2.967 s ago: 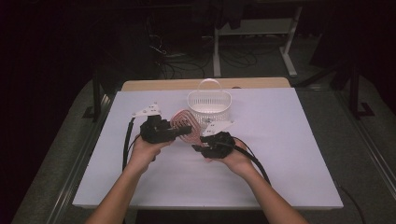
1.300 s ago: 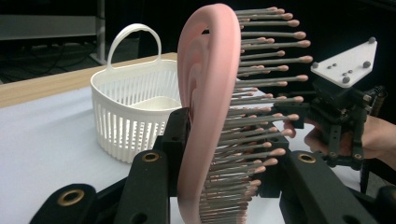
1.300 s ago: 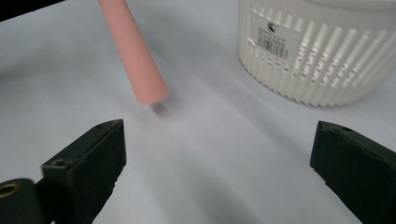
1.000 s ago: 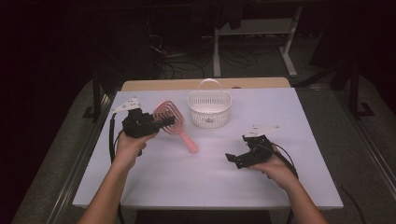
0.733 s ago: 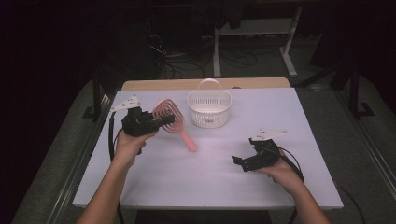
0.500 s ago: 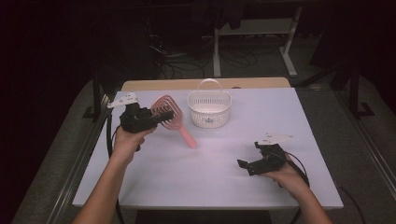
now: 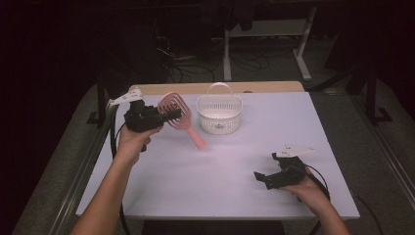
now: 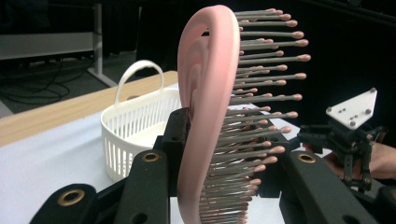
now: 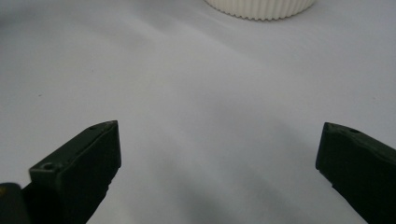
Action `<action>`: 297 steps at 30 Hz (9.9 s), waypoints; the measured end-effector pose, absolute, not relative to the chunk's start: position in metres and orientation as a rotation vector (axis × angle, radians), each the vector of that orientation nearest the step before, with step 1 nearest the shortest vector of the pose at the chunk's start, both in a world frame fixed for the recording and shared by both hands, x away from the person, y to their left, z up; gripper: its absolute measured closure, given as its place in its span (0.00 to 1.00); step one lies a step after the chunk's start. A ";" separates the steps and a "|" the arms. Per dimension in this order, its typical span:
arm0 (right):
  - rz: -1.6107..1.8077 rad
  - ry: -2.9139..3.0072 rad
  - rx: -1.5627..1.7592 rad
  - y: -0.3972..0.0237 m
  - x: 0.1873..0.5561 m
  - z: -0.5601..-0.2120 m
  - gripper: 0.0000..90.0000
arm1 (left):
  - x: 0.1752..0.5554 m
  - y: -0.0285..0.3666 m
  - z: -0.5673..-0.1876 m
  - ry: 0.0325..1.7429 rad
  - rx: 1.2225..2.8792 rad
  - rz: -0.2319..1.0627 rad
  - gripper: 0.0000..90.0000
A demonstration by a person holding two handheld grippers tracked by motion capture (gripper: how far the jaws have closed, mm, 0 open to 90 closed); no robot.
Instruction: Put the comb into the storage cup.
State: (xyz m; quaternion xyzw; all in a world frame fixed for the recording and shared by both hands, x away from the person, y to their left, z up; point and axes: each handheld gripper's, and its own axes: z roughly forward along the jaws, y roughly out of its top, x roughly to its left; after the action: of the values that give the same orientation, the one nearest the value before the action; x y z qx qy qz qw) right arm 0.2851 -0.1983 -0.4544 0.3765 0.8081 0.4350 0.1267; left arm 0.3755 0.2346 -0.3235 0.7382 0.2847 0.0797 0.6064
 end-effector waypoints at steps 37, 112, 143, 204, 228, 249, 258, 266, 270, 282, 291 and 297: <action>1.280 2.354 1.079 -0.198 0.285 -0.452 0.00 | 0.420 0.199 -0.265 0.579 1.661 0.204 0.72; 1.280 2.373 1.054 -0.196 0.284 -0.452 0.00 | 0.488 0.121 -0.363 0.813 1.653 0.173 0.72; 1.268 2.384 1.046 -0.194 0.285 -0.454 0.00 | 0.492 0.151 -0.380 0.866 1.711 0.218 0.66; 1.262 2.377 1.048 -0.195 0.284 -0.453 0.00 | 0.457 0.202 -0.364 0.714 1.935 0.308 0.00; 1.272 2.362 1.052 -0.197 0.285 -0.452 0.00 | 0.401 0.220 -0.373 0.661 2.006 0.260 0.00; 1.275 2.358 1.044 -0.198 0.286 -0.452 0.00 | 0.359 0.244 -0.406 0.666 2.012 0.208 0.00; 1.268 2.363 1.047 -0.198 0.286 -0.453 0.00 | 0.345 0.254 -0.417 0.672 2.026 0.209 0.00; 1.270 2.363 1.045 -0.198 0.286 -0.453 0.00 | 0.331 0.264 -0.423 0.674 2.032 0.213 0.00; 1.273 2.361 1.047 -0.197 0.285 -0.453 0.00 | 0.324 0.269 -0.427 0.670 2.031 0.215 0.00; 1.274 2.362 1.043 -0.197 0.285 -0.453 0.00 | 0.310 0.276 -0.438 0.666 2.041 0.216 0.00; 1.272 2.360 1.044 -0.197 0.285 -0.453 0.00 | 0.309 0.272 -0.440 0.654 2.058 0.197 0.00; 1.266 2.360 1.049 -0.198 0.285 -0.453 0.00 | 0.309 0.271 -0.442 0.652 2.063 0.192 0.00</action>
State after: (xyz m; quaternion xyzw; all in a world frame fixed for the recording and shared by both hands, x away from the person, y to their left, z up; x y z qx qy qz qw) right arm 0.2849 -0.1983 -0.4530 0.3615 0.8133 0.4364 0.1321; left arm 0.3094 0.2707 -0.4415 0.8404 0.2656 0.0784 0.4660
